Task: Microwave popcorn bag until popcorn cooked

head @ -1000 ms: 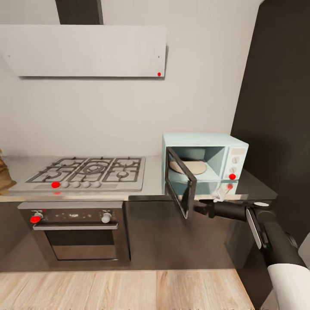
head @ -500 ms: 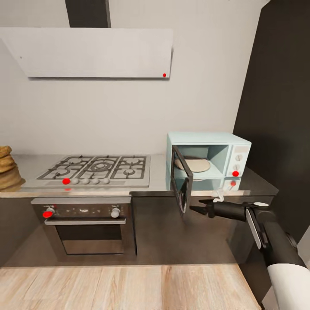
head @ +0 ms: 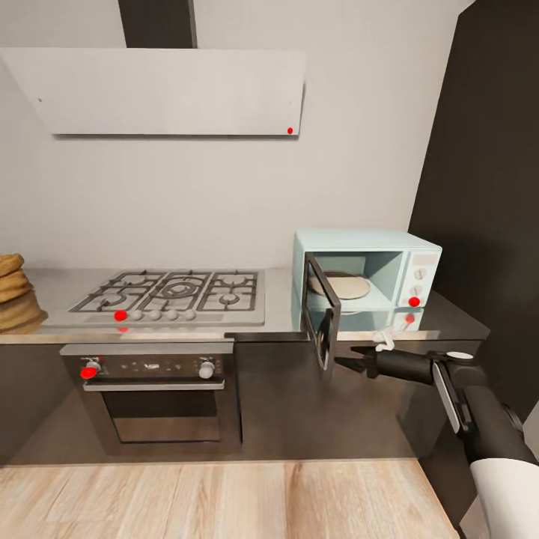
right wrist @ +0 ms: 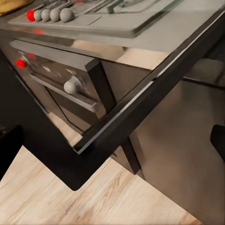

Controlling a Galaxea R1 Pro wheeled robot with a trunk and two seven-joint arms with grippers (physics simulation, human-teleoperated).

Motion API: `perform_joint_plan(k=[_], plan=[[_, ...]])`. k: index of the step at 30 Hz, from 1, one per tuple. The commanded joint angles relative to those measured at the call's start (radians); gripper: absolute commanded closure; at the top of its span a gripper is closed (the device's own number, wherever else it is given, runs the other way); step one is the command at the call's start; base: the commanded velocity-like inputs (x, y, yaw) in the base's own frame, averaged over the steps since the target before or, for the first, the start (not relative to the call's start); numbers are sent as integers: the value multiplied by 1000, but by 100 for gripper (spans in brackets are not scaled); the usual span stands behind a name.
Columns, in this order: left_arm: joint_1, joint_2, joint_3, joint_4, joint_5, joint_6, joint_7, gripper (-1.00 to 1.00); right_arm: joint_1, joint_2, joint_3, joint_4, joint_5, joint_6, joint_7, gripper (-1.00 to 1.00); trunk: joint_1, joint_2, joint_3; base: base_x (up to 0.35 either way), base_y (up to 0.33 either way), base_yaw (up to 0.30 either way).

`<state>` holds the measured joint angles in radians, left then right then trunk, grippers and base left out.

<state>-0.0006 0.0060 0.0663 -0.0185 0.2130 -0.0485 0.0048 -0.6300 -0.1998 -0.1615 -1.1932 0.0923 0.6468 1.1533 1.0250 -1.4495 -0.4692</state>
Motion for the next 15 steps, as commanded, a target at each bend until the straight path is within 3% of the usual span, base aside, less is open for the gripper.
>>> perform_joint_plan(k=[1, 7, 10, 15], plan=[[-1, 0, 6, 0, 0, -2, 1, -100, -1, 23, 2, -2, 3, 9, 11, -100, 0, 0, -1, 0, 0, 0], [0, -1, 6, 0, 0, -2, 1, -100, -1, 14, -1, 9, 8, -4, -27, -100, 0, 0, -1, 0, 0, 0], [-1, -1, 6, 0, 0, -2, 1, -100, -1, -10, -26, 12, 35, -11, -129, -100, 0, 0, -1, 0, 0, 0], [-1, -1, 6, 0, 0, -2, 1, -100, -2, -15, -55, 12, 39, -18, -273, -100, 0, 0, -1, 0, 0, 0]])
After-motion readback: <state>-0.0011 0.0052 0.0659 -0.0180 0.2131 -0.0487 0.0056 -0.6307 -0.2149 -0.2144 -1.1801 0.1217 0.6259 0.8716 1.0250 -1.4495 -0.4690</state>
